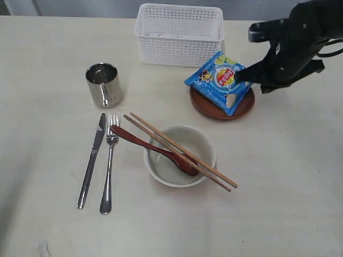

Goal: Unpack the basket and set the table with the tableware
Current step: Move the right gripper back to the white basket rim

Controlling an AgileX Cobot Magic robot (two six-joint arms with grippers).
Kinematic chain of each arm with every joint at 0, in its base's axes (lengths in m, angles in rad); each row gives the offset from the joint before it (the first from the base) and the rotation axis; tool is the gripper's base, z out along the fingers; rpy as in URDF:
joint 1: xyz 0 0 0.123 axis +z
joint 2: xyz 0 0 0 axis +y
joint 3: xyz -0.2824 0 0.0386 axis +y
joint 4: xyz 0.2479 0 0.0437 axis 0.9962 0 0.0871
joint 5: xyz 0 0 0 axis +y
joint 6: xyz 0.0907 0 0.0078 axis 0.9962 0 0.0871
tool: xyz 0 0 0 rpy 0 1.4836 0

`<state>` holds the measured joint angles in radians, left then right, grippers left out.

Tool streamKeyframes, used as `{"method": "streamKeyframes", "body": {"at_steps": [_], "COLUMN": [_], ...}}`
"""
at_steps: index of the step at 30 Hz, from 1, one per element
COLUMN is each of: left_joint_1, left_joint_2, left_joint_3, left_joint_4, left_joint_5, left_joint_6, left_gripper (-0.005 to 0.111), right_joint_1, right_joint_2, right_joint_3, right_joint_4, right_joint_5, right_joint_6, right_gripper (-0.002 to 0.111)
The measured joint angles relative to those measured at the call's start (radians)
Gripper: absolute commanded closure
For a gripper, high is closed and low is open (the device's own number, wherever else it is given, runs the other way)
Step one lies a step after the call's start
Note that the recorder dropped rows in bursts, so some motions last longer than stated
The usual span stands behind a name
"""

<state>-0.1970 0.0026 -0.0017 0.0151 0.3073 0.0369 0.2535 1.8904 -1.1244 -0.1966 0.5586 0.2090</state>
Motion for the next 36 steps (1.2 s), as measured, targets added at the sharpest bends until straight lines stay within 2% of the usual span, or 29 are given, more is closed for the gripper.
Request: {"method": "streamKeyframes", "body": {"at_steps": [7, 18, 27, 36], "left_joint_1": [0.000, 0.000, 0.000, 0.000], "left_joint_2": [0.000, 0.000, 0.000, 0.000], "left_joint_3": [0.000, 0.000, 0.000, 0.000], "left_joint_4": [0.000, 0.000, 0.000, 0.000], "left_joint_5": [0.000, 0.000, 0.000, 0.000], "left_joint_6": [0.000, 0.000, 0.000, 0.000], "left_gripper": [0.107, 0.107, 0.107, 0.107], "right_joint_1": [0.002, 0.052, 0.162, 0.172], "right_joint_2": [-0.099, -0.028, 0.148, 0.333], "right_joint_3": [-0.027, -0.151, -0.325, -0.493], "right_joint_4": [0.065, 0.505, 0.567, 0.583], "right_joint_5": [-0.120, -0.126, -0.098, -0.062], "right_joint_6": [-0.079, -0.584, -0.624, -0.590], "right_gripper": [0.109, 0.109, 0.109, 0.109]}}
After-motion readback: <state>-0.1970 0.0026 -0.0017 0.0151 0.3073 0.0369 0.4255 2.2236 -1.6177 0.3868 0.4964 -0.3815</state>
